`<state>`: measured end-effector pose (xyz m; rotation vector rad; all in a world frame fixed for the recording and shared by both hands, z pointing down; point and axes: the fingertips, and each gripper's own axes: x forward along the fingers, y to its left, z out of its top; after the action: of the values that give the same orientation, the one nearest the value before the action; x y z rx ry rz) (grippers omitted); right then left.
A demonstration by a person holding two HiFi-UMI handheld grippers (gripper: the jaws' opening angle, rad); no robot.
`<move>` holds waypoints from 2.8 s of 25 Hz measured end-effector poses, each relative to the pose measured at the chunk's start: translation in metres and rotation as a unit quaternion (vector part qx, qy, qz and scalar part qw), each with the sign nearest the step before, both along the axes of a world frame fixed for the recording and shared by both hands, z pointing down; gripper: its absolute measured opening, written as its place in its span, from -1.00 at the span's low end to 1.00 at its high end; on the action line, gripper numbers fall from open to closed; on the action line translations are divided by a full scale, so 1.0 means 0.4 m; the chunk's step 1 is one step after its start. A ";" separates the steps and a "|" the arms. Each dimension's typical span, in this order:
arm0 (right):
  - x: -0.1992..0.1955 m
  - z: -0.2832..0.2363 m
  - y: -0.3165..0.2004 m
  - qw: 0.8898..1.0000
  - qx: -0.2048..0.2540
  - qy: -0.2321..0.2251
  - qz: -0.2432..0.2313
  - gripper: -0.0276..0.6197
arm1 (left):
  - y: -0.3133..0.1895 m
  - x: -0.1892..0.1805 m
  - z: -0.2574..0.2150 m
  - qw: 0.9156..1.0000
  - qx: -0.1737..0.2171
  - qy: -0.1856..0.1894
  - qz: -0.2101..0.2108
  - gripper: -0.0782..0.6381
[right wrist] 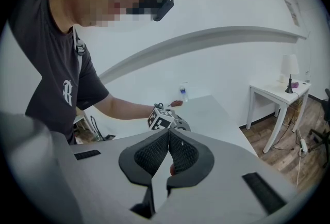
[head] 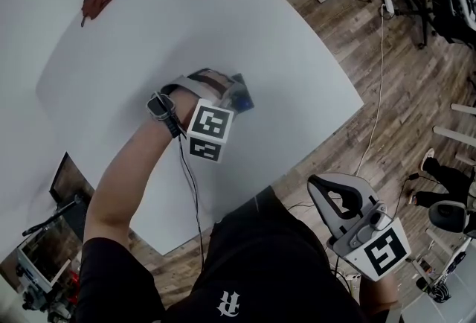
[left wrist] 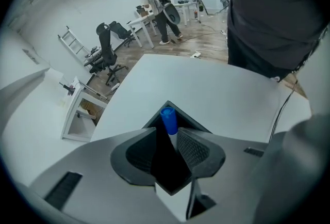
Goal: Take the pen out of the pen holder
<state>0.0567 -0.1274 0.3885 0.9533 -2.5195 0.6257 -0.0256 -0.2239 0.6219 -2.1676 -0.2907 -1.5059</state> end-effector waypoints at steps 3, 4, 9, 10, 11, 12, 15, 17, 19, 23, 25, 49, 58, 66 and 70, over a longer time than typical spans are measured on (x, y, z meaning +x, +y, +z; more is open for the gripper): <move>0.010 0.006 -0.002 1.000 -0.008 -0.002 0.005 -0.88 | -0.001 0.000 0.018 1.000 0.017 -0.008 0.001 -0.49; 0.015 0.010 -0.003 1.000 -0.012 -0.003 0.007 -0.88 | -0.003 0.001 0.021 1.000 0.018 -0.010 -0.003 -0.50; 0.023 0.014 -0.012 1.000 -0.016 -0.008 0.016 -0.88 | -0.006 0.014 0.022 1.000 0.009 -0.011 -0.021 -0.51; 0.023 0.014 -0.012 1.000 -0.017 -0.007 0.015 -0.88 | -0.006 0.016 0.021 1.000 0.008 -0.010 -0.023 -0.51; 0.023 0.014 -0.012 1.000 -0.017 -0.007 0.015 -0.88 | -0.006 0.016 0.021 1.000 0.006 -0.009 -0.026 -0.52; 0.023 0.013 -0.013 1.000 -0.017 -0.008 0.015 -0.88 | -0.006 0.016 0.020 1.000 0.003 -0.007 -0.029 -0.53; 0.022 0.012 -0.014 1.000 -0.014 -0.013 0.017 -0.88 | -0.005 0.019 0.015 0.999 -0.009 0.005 -0.040 -0.57; 0.025 0.011 -0.009 1.000 -0.015 -0.014 0.018 -0.88 | -0.006 0.020 0.007 0.999 -0.012 0.015 -0.048 -0.59; 0.028 0.006 -0.004 1.000 -0.015 -0.018 0.020 -0.88 | -0.011 0.020 -0.007 0.998 -0.013 0.027 -0.057 -0.60; 0.031 -0.005 0.010 1.000 -0.008 -0.023 0.019 -0.88 | -0.022 0.008 -0.037 0.996 -0.015 0.044 -0.080 -0.61; 0.030 -0.013 0.016 1.000 0.000 -0.025 0.017 -0.88 | -0.024 -0.004 -0.056 0.995 -0.014 0.050 -0.090 -0.61; -0.033 -0.192 0.145 0.991 0.115 -0.027 -0.064 -0.88 | 0.208 -0.005 -0.590 0.970 0.041 0.194 -0.138 -0.61; -0.030 -0.261 0.255 0.983 0.157 -0.032 -0.090 -0.88 | 0.366 0.023 -0.744 0.964 0.070 0.220 -0.131 -0.61; -0.028 -0.291 0.320 0.978 0.175 -0.045 -0.102 -0.88 | 0.461 0.034 -0.788 0.962 0.075 0.225 -0.135 -0.61; -0.031 -0.290 0.340 0.977 0.178 -0.043 -0.111 -0.88 | 0.481 0.038 -0.786 0.963 0.075 0.223 -0.132 -0.61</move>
<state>0.0443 0.0084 0.2724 0.7516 -2.8214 0.1507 -0.0103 -0.0313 0.3077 -2.4109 0.2653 -1.0748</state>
